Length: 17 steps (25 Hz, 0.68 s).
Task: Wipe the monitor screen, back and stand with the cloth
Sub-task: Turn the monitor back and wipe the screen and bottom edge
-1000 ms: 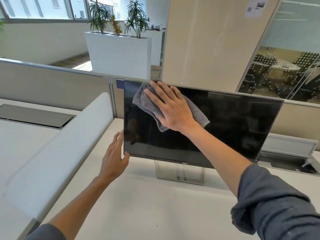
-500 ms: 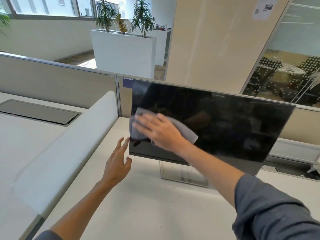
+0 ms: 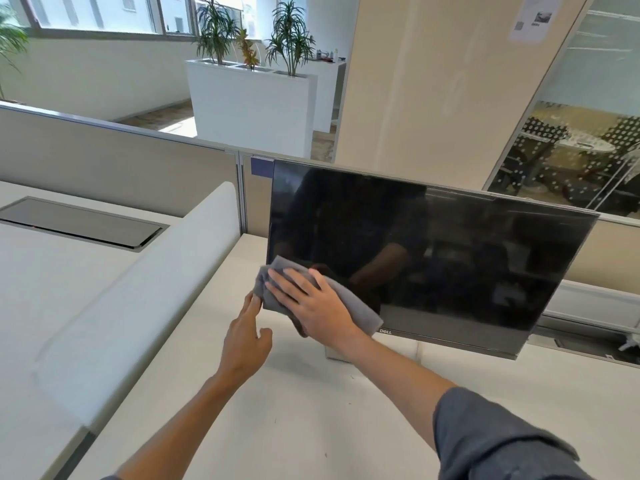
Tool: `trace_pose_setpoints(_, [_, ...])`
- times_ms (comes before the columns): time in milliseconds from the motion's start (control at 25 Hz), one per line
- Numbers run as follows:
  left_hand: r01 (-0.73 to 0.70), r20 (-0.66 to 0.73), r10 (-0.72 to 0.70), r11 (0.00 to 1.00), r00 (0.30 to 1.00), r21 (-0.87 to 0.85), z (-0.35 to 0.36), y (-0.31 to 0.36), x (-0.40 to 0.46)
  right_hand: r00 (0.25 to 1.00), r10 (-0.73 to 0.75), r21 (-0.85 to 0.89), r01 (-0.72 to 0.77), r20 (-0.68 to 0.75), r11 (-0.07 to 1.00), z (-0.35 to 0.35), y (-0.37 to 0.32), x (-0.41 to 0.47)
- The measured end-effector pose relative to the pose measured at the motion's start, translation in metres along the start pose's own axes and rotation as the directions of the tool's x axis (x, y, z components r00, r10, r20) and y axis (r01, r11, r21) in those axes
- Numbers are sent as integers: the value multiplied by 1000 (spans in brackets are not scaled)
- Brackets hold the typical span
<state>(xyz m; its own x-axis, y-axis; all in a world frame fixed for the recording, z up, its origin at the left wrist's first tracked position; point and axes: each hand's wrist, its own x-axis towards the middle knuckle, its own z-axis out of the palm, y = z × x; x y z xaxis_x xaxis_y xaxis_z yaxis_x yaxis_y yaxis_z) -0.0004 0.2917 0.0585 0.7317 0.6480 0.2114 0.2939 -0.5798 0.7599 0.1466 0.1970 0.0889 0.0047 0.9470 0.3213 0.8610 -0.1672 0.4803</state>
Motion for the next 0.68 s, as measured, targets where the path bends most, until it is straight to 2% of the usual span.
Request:
trace_pose_setpoints(120, [72, -25, -72, 997, 997, -8, 2, -5, -11, 996, -84, 40, 82, 43, 996, 5, -6, -17])
trace_pose_setpoints(200, [94, -49, -95, 995, 994, -14, 2, -8, -11, 998, -60, 79, 60, 1, 995, -11, 7, -9])
trace_pose_setpoints(320, [90, -36, -90, 996, 995, -14, 6, 3, -5, 973, 195, 185, -171, -124, 968, -44, 27, 26])
trace_pose_setpoints(480, [109, -29, -110, 994, 994, -10, 19, 11, -2, 941, 314, 189, -288, -127, 939, -52, 35, 54])
trace_pose_setpoints(560, [152, -22, -152, 988, 988, 17, 20, 12, -2, 897, 424, 200, -396, -125, 896, -45, 39, 42])
trace_pose_setpoints(680, [169, -9, -169, 982, 986, 90, 15, 12, -2, 793, 586, 207, -553, -168, 807, -43, 54, 1])
